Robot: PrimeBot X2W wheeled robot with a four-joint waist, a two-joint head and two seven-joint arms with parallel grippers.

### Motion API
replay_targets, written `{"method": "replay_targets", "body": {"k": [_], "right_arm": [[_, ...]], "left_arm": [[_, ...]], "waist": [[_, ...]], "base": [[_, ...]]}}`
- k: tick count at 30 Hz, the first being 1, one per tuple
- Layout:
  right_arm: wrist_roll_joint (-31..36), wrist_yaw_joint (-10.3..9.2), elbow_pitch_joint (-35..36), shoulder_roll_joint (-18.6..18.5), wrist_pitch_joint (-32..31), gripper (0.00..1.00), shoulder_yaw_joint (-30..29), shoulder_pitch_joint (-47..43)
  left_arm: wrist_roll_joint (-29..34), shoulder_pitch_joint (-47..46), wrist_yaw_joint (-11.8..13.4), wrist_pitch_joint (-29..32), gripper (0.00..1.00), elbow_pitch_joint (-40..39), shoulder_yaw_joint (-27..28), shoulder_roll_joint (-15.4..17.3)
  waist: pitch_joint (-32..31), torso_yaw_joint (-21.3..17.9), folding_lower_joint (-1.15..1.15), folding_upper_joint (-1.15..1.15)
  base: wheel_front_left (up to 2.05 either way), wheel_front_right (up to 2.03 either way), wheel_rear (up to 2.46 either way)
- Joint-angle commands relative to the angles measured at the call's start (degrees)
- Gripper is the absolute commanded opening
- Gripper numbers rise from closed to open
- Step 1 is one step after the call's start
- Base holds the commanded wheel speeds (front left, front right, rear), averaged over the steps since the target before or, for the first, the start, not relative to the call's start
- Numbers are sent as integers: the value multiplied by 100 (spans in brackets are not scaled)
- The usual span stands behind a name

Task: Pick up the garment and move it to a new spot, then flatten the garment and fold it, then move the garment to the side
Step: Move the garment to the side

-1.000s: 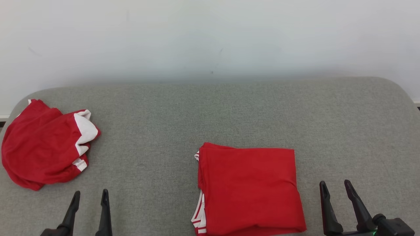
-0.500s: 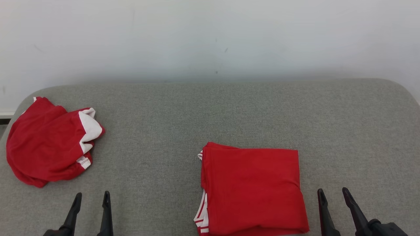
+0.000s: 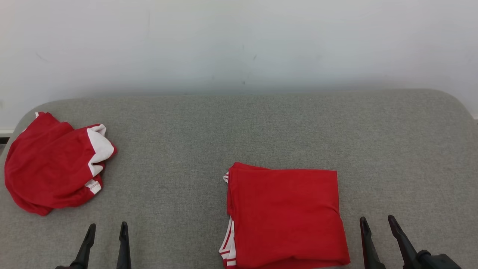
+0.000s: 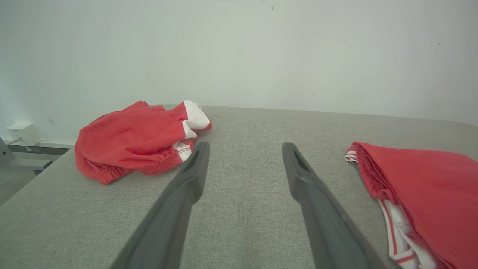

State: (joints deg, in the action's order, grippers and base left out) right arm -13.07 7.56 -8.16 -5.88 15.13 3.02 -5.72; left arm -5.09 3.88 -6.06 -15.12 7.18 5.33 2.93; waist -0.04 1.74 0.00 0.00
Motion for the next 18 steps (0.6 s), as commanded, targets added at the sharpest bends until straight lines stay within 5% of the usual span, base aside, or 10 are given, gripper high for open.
{"method": "replay_targets", "body": {"k": [1, 18], "right_arm": [[15, -17, -12, -25, 0, 100, 3, 56], [42, -17, -833, -392, -496, 100, 468, 1620]], "left_arm": [[2, 55, 22, -2, 100, -13, 5, 1], [-101, -311, -29, -2, 100, 91, -78, 11]], "waist": [[3, -3, 0, 0], [355, 180, 0, 0]], "base": [[0, 0, 0], [0, 0, 0]]}}
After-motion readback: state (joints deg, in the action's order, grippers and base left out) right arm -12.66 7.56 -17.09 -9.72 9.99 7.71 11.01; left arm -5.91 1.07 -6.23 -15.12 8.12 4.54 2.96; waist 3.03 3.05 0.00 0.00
